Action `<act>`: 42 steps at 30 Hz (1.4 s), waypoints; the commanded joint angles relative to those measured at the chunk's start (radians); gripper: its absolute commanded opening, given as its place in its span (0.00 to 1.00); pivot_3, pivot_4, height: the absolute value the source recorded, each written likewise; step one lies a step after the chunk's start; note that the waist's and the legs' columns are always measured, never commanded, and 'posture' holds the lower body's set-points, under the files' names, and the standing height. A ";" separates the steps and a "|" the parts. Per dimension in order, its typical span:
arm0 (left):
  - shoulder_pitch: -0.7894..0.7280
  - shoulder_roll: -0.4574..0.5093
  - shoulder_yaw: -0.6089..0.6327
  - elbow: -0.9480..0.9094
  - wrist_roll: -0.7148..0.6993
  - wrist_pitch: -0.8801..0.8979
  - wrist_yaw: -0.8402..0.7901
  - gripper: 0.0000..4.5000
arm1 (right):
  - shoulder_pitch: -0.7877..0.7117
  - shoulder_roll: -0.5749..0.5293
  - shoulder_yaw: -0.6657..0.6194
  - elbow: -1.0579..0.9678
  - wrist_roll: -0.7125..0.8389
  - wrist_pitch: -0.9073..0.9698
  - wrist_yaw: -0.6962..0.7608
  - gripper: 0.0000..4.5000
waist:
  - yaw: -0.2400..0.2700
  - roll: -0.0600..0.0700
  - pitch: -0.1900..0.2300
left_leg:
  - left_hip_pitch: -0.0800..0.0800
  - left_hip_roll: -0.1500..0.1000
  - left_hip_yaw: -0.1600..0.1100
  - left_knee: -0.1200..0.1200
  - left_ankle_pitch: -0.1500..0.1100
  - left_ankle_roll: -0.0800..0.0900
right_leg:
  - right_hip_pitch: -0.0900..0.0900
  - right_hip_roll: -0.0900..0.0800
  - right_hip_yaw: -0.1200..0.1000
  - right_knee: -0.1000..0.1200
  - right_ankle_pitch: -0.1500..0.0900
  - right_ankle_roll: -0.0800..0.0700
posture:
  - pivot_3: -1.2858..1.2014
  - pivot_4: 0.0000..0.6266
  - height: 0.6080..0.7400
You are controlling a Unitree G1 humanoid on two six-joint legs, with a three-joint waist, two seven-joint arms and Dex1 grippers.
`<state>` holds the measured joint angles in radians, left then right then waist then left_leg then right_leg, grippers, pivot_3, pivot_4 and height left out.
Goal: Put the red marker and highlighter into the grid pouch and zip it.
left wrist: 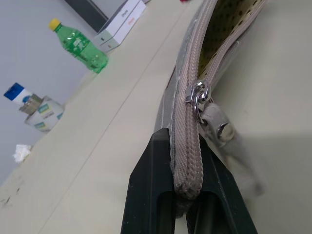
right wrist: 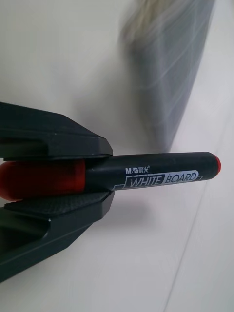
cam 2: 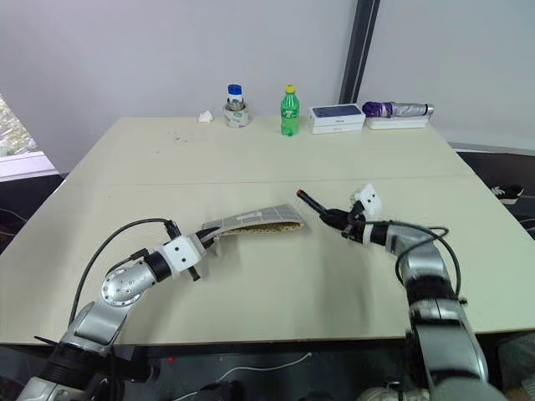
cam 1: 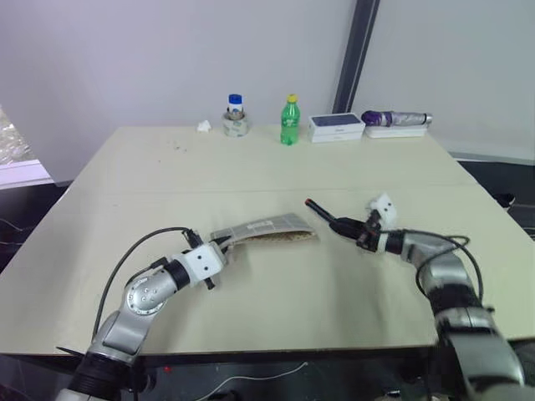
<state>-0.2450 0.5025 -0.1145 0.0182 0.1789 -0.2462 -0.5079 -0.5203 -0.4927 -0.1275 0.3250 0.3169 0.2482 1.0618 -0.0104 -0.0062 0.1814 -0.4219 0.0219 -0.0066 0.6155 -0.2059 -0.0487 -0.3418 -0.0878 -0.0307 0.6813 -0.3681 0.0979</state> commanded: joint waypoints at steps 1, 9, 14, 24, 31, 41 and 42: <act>-0.011 -0.008 -0.001 -0.025 0.003 -0.010 0.015 0.00 | 0.169 0.003 0.036 -0.422 0.109 0.113 -0.029 0.08 | 0.000 0.000 0.000 | 0.000 0.000 0.000 0.000 0.000 0.000 | 0.000 0.000 0.000 0.000 0.000 0.000 | 0.52 0.24 1.00; -0.049 -0.026 -0.018 0.008 0.002 -0.027 0.012 0.00 | 0.269 -0.048 0.107 -0.504 -0.037 -0.005 -0.126 0.08 | -0.001 0.000 0.000 | 0.004 -0.003 -0.001 0.001 0.000 0.000 | 0.003 0.001 0.001 0.001 0.003 0.001 | 0.52 0.24 1.00; -0.082 -0.034 -0.017 -0.012 -0.013 -0.007 0.002 0.00 | 0.236 -0.102 0.134 -0.471 -0.118 -0.049 -0.146 0.08 | 0.001 0.000 0.000 | 0.004 -0.004 0.000 0.000 0.000 0.000 | 0.002 0.001 0.001 0.000 0.002 0.001 | 0.52 0.24 1.00; -0.099 0.003 -0.084 -0.041 0.051 -0.021 -0.052 0.00 | 0.106 -0.123 0.278 -0.466 -0.270 -0.116 -0.166 0.08 | -0.002 -0.001 0.000 | 0.004 -0.004 0.000 0.000 0.000 0.000 | 0.002 0.001 0.001 0.000 0.002 0.001 | 0.52 0.24 1.00; -0.059 0.002 -0.094 -0.082 0.029 -0.010 -0.083 0.00 | 0.029 -0.034 0.457 -0.399 -0.473 -0.183 -0.260 0.08 | -0.003 -0.001 0.001 | 0.003 -0.004 0.000 0.001 0.000 0.000 | 0.001 0.001 0.001 0.000 0.002 0.001 | 0.52 0.24 1.00; -0.008 0.030 -0.073 -0.113 -0.013 0.000 -0.137 0.00 | 0.026 -0.057 0.484 -0.334 -0.550 -0.302 -0.256 0.08 | -0.001 -0.001 0.001 | 0.002 -0.004 0.000 0.001 0.000 0.000 | 0.001 0.000 0.001 0.000 0.002 0.001 | 0.52 0.24 1.00; -0.008 0.028 -0.072 -0.114 -0.015 -0.001 -0.138 0.00 | 0.028 -0.057 0.485 -0.342 -0.546 -0.305 -0.250 0.08 | -0.001 -0.001 0.001 | 0.002 -0.004 0.000 0.001 0.000 0.000 | 0.001 0.001 0.001 0.000 0.002 0.001 | 0.52 0.24 1.00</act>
<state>-0.2469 0.5361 -0.1845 -0.0241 0.1958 -0.2244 -0.6405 -0.4862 -0.5527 0.3584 0.0129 -0.2440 -0.0464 0.7979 -0.0112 -0.0076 0.1823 -0.4195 0.0181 -0.0067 0.6161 -0.2057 -0.0488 -0.3408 -0.0873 -0.0298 0.6809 -0.3658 0.0990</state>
